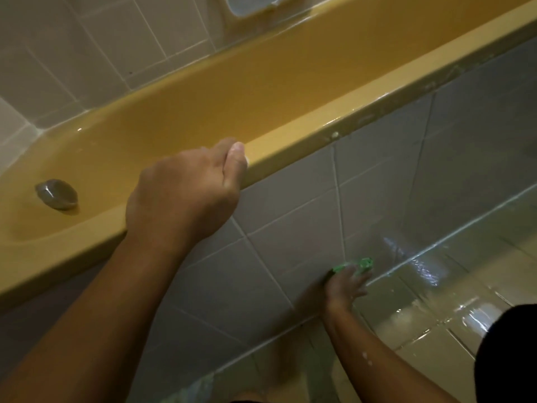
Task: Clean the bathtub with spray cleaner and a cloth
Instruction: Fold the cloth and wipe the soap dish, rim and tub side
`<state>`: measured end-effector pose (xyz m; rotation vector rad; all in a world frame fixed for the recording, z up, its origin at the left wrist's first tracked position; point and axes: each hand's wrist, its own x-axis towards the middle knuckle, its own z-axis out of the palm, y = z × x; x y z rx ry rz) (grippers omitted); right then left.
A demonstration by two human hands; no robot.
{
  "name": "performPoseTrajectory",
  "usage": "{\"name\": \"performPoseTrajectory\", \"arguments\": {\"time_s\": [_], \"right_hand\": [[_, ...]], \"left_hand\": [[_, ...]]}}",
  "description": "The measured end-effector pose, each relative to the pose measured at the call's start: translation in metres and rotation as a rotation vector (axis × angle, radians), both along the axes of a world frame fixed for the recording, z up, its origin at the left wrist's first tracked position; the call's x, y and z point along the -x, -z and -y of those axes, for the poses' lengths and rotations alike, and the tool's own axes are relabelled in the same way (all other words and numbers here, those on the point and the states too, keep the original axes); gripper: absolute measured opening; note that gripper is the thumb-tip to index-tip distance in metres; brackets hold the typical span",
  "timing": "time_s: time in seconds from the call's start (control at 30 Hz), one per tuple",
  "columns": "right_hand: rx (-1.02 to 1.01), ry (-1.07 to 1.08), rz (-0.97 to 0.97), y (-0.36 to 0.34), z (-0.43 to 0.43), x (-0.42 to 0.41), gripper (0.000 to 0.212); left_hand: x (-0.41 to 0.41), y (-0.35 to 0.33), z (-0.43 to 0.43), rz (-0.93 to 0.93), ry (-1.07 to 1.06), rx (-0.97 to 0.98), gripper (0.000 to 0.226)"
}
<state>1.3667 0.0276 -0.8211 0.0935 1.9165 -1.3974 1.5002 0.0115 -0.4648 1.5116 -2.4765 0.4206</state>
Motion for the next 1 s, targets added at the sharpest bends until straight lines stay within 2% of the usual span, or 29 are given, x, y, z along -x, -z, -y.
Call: {"name": "performPoseTrajectory", "arguments": {"time_s": [0.1, 0.17, 0.23, 0.27, 0.37, 0.47, 0.6, 0.73, 0.83, 0.9, 1.0], "right_hand": [[0.064, 0.263, 0.454, 0.03, 0.012, 0.006, 0.063], [0.18, 0.343, 0.619, 0.061, 0.021, 0.013, 0.062], [0.224, 0.372, 0.613, 0.089, 0.035, 0.009, 0.051], [0.212, 0.357, 0.577, 0.071, 0.033, 0.004, 0.044], [0.16, 0.305, 0.524, -0.044, 0.016, -0.017, 0.054], [0.23, 0.214, 0.188, -0.132, 0.004, -0.038, 0.063], [0.462, 0.038, -0.423, -0.209, -0.006, -0.047, 0.067], [0.647, -0.071, -0.935, -0.248, -0.008, -0.016, 0.064], [0.678, -0.116, -1.309, -0.238, -0.002, 0.021, 0.058], [0.697, -0.109, -1.439, -0.215, 0.003, 0.037, 0.055], [0.637, -0.025, -1.372, -0.174, 0.007, 0.044, 0.056]], "left_hand": [[0.003, 0.001, 0.0, 0.01, -0.004, 0.031, 0.044], [0.005, 0.0, -0.001, 0.008, -0.013, 0.029, 0.043], [0.006, -0.001, -0.003, 0.006, -0.021, 0.024, 0.043], [0.007, -0.001, -0.004, 0.004, -0.023, 0.02, 0.043], [0.007, -0.002, -0.005, 0.018, -0.025, 0.012, 0.043], [0.008, -0.003, -0.006, 0.024, -0.041, -0.013, 0.043], [0.014, -0.007, -0.005, 0.015, -0.059, -0.063, 0.044], [0.023, -0.012, -0.002, 0.009, -0.048, -0.143, 0.043], [0.034, -0.013, -0.002, 0.01, -0.017, -0.148, 0.044], [0.042, -0.011, -0.001, 0.021, 0.019, -0.114, 0.045], [0.054, -0.006, 0.002, 0.026, 0.066, -0.046, 0.045]]}}
